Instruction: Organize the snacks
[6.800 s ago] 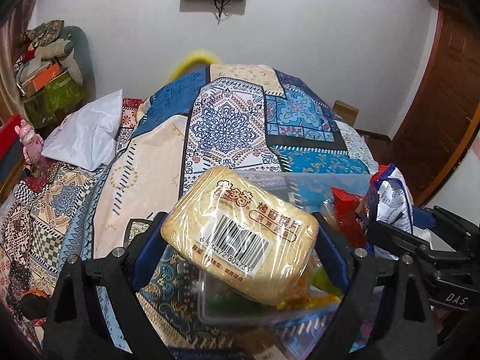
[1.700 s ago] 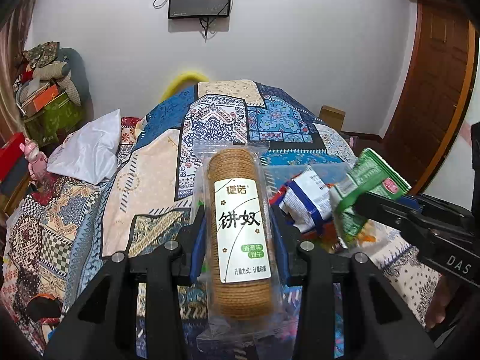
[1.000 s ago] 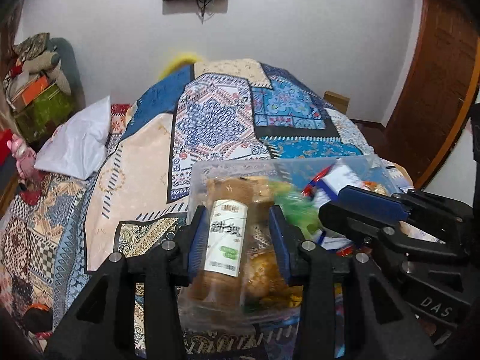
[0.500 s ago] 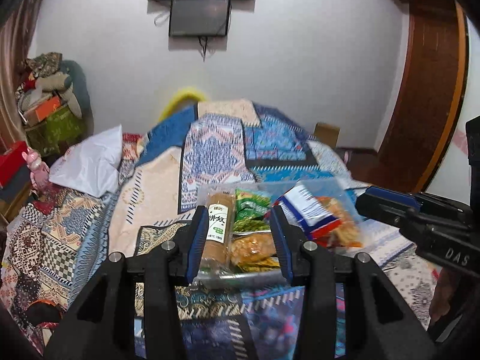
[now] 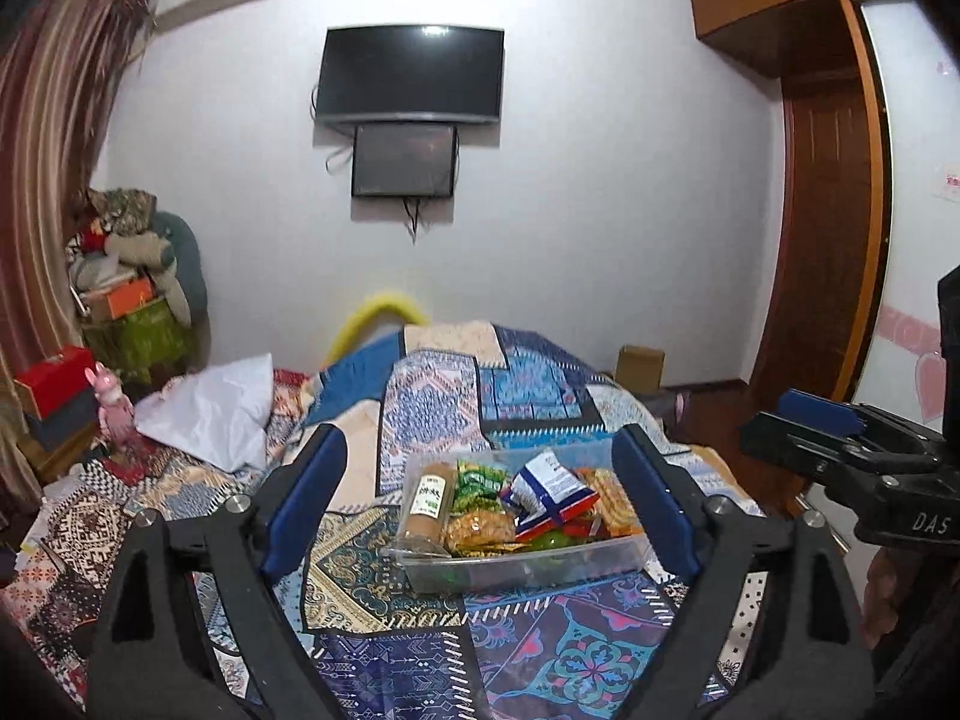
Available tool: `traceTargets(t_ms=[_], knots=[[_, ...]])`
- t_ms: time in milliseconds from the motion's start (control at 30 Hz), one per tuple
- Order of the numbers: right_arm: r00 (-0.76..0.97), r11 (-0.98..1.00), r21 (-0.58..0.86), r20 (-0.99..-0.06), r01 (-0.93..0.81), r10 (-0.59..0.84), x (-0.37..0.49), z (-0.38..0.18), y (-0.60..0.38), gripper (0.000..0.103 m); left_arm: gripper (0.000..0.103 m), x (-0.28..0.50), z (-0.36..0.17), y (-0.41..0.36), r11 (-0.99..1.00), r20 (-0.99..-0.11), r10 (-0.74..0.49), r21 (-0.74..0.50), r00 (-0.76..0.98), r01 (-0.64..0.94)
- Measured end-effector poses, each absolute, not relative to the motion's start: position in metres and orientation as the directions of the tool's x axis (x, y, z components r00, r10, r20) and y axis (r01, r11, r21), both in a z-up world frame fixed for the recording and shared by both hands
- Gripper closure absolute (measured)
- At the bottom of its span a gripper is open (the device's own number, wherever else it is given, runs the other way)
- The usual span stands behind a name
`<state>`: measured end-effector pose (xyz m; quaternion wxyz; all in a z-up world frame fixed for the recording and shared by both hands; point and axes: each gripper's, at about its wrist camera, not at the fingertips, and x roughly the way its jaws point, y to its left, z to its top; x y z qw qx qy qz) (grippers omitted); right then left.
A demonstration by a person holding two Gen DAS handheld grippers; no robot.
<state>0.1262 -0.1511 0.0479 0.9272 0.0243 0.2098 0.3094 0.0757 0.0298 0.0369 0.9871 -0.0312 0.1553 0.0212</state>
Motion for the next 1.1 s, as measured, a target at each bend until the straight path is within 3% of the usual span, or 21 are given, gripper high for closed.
traceTargets(t_ms=[67,133,300,1100], knots=[[0.741,0.820,0.158,-0.360,-0.551,0.567,0.120,0.050,-0.154,0.016,0.011,0.069,0.040,0.028,0.997,-0.302,0.034,-0.056,0.953,-0.054],[0.756,0.830,0.149,-0.351,-0.537,0.552,0.115,0.051,-0.156,0.012,0.001,0.064,0.041,0.028,0.996,-0.295,0.037,-0.062,0.955,-0.058],[0.786,0.848,0.142,-0.322,-0.511,0.527,0.104,0.053,-0.163,0.000,0.000,0.054,0.042,0.023,0.996,-0.266,0.054,-0.048,0.962,-0.070],[0.793,0.851,0.116,-0.317,-0.513,0.521,0.092,0.052,-0.166,0.000,0.000,0.044,0.039,0.015,0.998,-0.266,0.046,-0.034,0.963,-0.057]])
